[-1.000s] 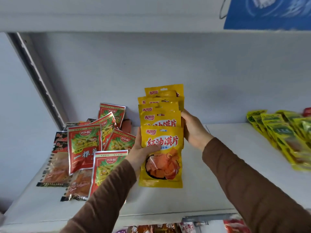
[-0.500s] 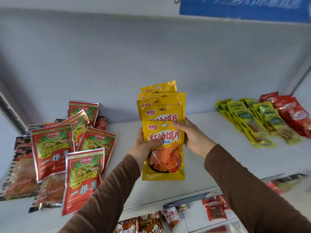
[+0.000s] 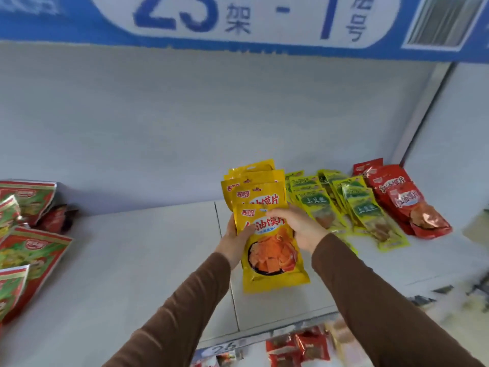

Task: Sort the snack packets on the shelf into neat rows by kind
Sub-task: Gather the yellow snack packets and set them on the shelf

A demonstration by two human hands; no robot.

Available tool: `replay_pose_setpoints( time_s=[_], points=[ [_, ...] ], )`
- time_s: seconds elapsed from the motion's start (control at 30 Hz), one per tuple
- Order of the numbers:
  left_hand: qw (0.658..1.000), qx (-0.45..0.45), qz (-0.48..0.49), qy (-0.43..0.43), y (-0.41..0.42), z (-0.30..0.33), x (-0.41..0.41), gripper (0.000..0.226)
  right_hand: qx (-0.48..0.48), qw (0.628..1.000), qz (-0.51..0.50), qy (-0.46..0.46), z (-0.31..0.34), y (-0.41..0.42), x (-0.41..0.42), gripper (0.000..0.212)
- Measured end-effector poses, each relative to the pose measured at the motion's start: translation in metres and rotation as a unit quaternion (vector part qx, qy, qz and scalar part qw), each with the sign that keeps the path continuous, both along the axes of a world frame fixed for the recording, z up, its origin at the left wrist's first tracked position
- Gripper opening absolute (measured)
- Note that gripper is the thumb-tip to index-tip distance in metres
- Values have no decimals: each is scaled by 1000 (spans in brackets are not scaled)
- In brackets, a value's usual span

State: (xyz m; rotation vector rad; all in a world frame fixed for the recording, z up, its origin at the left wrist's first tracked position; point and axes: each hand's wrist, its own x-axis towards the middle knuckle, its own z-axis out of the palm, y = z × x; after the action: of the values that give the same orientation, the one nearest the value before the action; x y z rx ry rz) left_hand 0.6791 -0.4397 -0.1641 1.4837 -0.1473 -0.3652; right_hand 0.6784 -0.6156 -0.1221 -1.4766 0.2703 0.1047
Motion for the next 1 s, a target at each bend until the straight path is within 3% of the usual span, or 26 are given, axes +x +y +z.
replay_pose_setpoints(
  time_s=[0.07,0.27,0.37,0.5,0.6,0.73,0.8,0.87,0.93,1.0],
  points=[
    [999,34,19,0,-26,-4,8,64,-10,1000,3,20,-5,-24,13,21],
    [997,50,56,29,-71,-9,36,41,-22,999,15,44,-12,-63,44,28],
    [988,123,93,-2,-81,-7,44,53,-34,997,41,53,-20,-76,57,66],
    [990,73,119,-5,-83,-10,46,100,-75,995,50,44,-30,-80,64,115],
    [991,59,121,-27,-86,-12,46,96,-76,996,38,7,-39,-74,64,107],
    [987,70,130,-67,-88,-17,51,57,-34,997,51,-43,-46,-70,66,63],
    [987,79,134,-51,-87,-19,53,67,-45,997,53,-46,-45,-69,67,63],
    [988,86,120,-33,-85,-19,52,90,-82,994,49,-46,-43,-67,66,75],
    [989,85,118,-23,-81,-17,53,102,-160,985,29,-56,-39,-64,63,91],
    [987,96,127,-31,-74,-13,51,102,-279,954,2,-105,-34,-64,59,91]
  ],
)
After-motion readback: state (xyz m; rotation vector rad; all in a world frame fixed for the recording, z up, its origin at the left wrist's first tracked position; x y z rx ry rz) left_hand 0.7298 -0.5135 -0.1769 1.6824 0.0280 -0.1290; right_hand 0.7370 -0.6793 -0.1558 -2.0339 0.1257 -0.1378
